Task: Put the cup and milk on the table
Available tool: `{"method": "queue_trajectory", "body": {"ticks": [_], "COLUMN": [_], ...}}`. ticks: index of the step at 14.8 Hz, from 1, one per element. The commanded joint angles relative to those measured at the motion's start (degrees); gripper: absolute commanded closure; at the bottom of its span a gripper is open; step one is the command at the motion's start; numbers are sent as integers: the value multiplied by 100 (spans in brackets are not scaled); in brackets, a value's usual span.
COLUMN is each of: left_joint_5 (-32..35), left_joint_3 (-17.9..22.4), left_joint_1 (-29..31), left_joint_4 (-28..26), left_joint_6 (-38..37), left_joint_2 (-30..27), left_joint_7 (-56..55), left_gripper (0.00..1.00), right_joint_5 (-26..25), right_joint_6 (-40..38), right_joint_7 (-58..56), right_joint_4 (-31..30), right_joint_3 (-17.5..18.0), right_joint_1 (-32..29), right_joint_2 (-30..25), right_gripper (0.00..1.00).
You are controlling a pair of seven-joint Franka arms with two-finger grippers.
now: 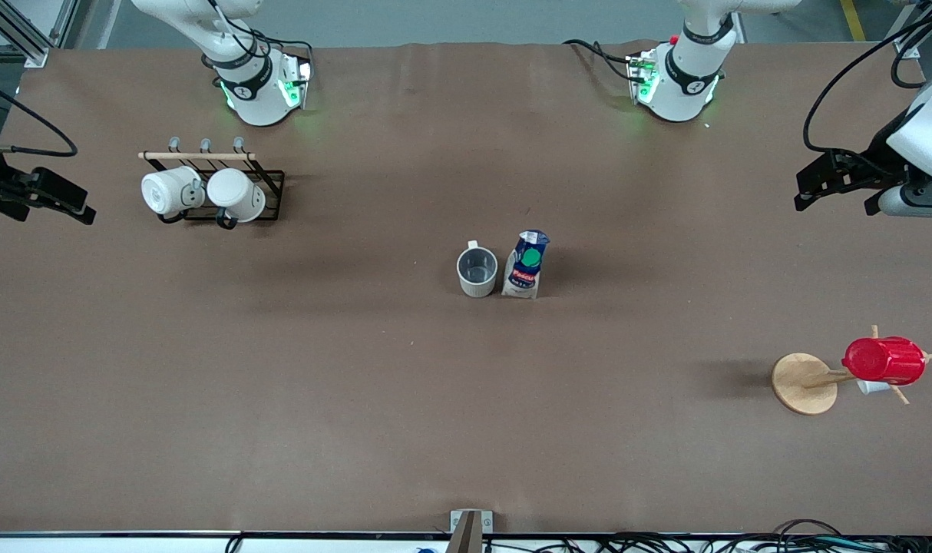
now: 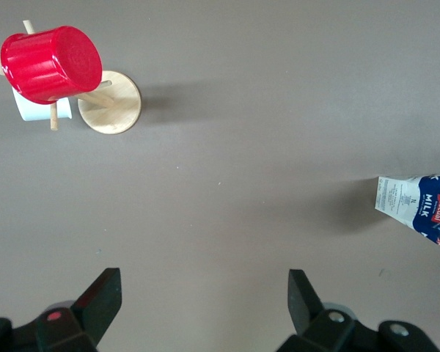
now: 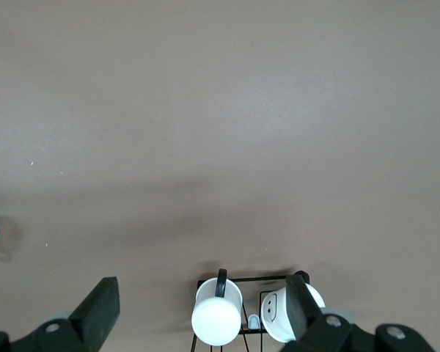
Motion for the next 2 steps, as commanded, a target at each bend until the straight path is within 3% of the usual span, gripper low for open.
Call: {"method": "queue_trajectory", "body": {"ticks": [1,2], "left_joint_5": [89,89], "left_joint_3": [-26,-26], "left_joint_1": [-10,-10], "left_joint_4": [82,82], "left_joint_6": [-95,-95], "left_joint_2": [1,1], "left_joint_7": [-51,-51], "left_gripper": [0,0], "right_joint_5": [-19,-19], "right_joint_6": [-64,-64], "right_joint_7": [-72,-72], "right_joint_4": [11,11], "right_joint_3": [53,53], "right_joint_1": [-89,-97], "right_joint_2": [-38,-38], "right_gripper": [0,0]}}
